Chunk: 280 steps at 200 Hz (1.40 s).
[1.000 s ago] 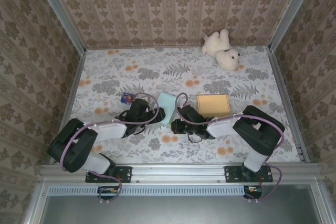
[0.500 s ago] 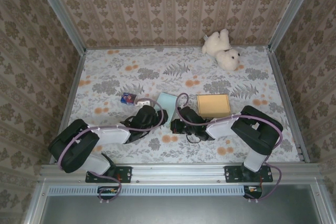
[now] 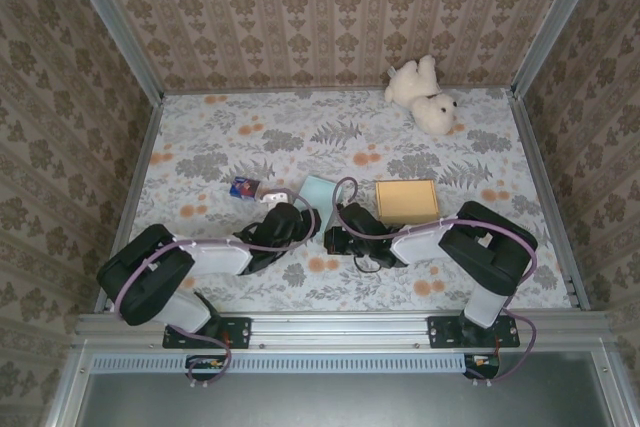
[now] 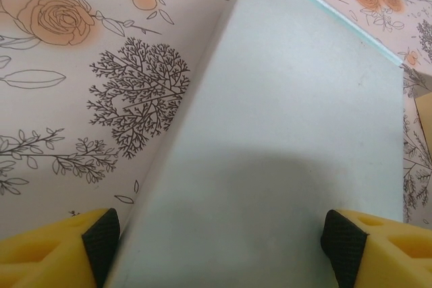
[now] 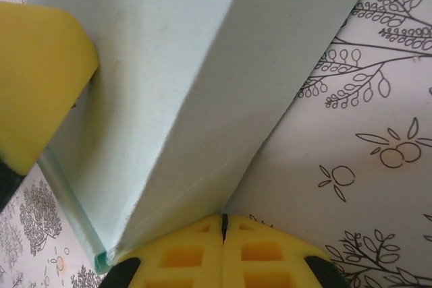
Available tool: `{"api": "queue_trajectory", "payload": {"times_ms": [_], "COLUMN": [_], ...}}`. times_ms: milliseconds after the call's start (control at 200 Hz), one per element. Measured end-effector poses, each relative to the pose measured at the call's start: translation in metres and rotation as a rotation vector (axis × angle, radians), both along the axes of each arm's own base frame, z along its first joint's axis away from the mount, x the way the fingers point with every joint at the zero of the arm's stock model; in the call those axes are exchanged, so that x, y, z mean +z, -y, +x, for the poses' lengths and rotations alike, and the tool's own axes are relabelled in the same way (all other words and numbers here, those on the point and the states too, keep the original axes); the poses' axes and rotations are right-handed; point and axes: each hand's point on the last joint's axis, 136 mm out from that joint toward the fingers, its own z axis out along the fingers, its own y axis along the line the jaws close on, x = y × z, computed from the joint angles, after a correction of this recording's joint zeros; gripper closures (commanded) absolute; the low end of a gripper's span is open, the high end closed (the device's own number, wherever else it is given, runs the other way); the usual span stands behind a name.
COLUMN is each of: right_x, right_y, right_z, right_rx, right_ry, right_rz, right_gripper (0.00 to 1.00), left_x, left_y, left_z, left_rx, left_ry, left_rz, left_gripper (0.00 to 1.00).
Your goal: Fold the paper box
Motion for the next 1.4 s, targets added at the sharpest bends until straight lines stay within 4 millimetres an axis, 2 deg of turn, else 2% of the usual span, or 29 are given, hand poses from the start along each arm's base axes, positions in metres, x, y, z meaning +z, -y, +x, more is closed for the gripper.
{"api": "queue_trajectory", "payload": {"times_ms": [300, 490, 600, 805, 935, 995, 1065, 1165, 1280, 1400], "right_x": [0.001, 0.003, 0.005, 0.023, 0.043, 0.053, 0.066, 0.087, 0.108, 0.108], "right_y": [0.000, 0.002, 0.003, 0.014, 0.029, 0.038, 0.046, 0.056, 0.067, 0.076], "right_z": [0.002, 0.001, 0.000, -0.001, 0.001, 0.004, 0.012, 0.036, 0.073, 0.110], "right_rx": [-0.031, -0.039, -0.037, -0.041, -0.045, -0.040, -0.036, -0.033, -0.039, -0.017], "right_ry": [0.019, 0.043, 0.054, 0.101, 0.167, 0.202, 0.244, 0.306, 0.369, 0.373], "right_rz": [-0.010, -0.032, -0.031, -0.038, -0.092, -0.135, -0.191, -0.271, -0.334, -0.376], "right_gripper": [1.00, 0.97, 0.92, 0.87, 0.78, 0.65, 0.56, 0.41, 0.37, 0.33], "left_x": [0.003, 0.005, 0.007, 0.018, 0.034, 0.042, 0.052, 0.066, 0.070, 0.062], "left_y": [-0.002, -0.006, -0.008, -0.032, -0.047, -0.051, -0.053, -0.049, -0.042, -0.038], "left_z": [0.004, 0.007, 0.011, 0.020, 0.013, 0.006, -0.004, -0.022, -0.041, -0.049], "left_rx": [0.015, 0.002, -0.011, 0.046, 0.069, 0.068, 0.062, 0.038, 0.010, 0.016], "left_ry": [0.005, -0.027, -0.050, -0.049, -0.019, -0.001, 0.019, 0.053, 0.064, 0.038], "left_rz": [0.017, 0.001, -0.008, -0.023, -0.043, -0.059, -0.081, -0.123, -0.170, -0.184], "left_gripper": [0.20, 0.18, 0.17, 0.16, 0.16, 0.16, 0.16, 0.16, 0.16, 0.18]}}
